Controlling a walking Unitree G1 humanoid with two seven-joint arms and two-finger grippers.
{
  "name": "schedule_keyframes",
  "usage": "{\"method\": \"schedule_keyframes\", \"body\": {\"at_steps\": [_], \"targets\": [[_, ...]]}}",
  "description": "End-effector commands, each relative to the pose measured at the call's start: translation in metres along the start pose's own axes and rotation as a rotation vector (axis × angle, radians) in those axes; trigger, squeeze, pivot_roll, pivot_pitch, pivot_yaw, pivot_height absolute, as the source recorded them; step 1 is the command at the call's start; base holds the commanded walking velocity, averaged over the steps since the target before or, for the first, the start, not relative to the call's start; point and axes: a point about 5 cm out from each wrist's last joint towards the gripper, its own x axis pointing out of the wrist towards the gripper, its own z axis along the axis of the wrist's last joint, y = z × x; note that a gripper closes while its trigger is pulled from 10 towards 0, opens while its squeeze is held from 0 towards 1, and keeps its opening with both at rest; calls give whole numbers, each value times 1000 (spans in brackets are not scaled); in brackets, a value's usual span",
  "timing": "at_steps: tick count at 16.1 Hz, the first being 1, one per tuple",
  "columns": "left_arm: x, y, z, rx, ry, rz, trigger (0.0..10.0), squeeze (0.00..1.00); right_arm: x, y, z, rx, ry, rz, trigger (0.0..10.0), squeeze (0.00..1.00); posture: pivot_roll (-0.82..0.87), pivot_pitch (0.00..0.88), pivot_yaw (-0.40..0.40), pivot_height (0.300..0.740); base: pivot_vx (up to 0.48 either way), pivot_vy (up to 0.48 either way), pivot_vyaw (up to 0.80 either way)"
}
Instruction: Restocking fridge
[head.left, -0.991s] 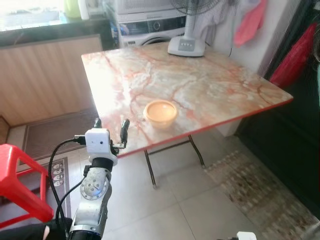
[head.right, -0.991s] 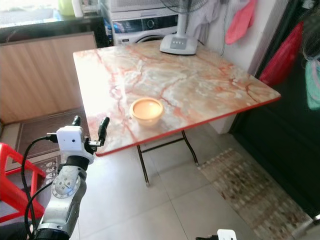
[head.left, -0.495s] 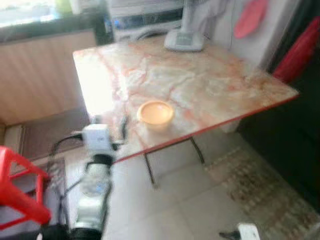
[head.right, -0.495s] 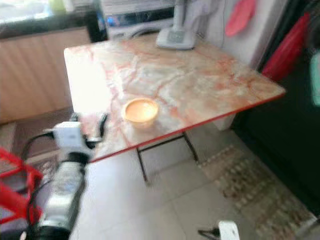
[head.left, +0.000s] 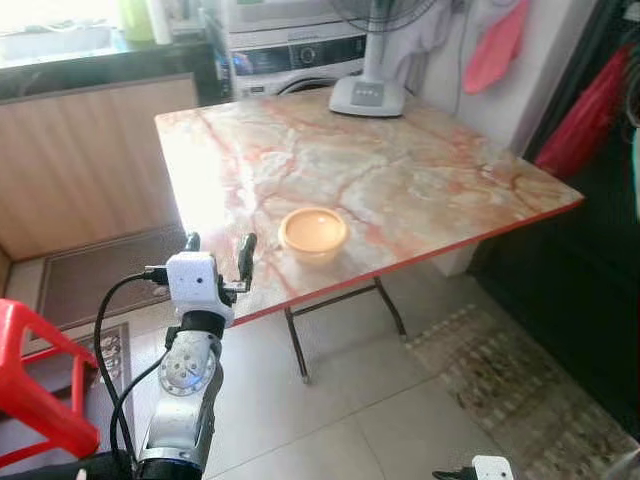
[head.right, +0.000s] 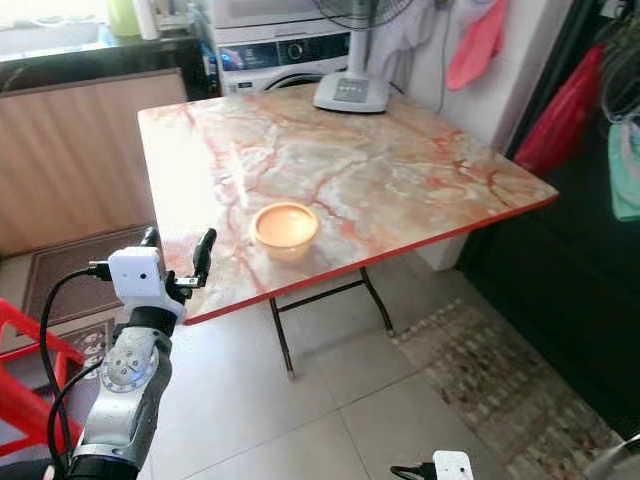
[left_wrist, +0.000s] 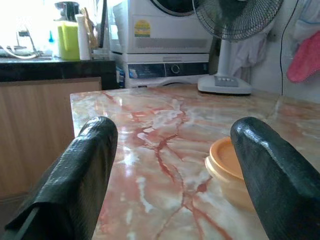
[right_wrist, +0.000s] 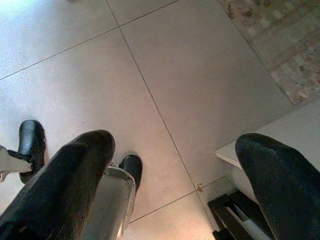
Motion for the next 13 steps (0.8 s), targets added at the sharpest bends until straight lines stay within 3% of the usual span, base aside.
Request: {"method": "schedule_keyframes", "body": {"at_steps": [1, 13], "targets": [[1, -1, 5, -5, -16, -11, 10000, 0, 0, -1, 0, 2, 0, -2, 10000, 0, 50, 0, -9, 740, 270, 0, 0], [-4, -4, 0, -9, 2, -11, 10000, 0, 0, 1, -1, 14, -4, 9, 10000, 0, 49, 0, -7, 740, 257, 0, 0]]}}
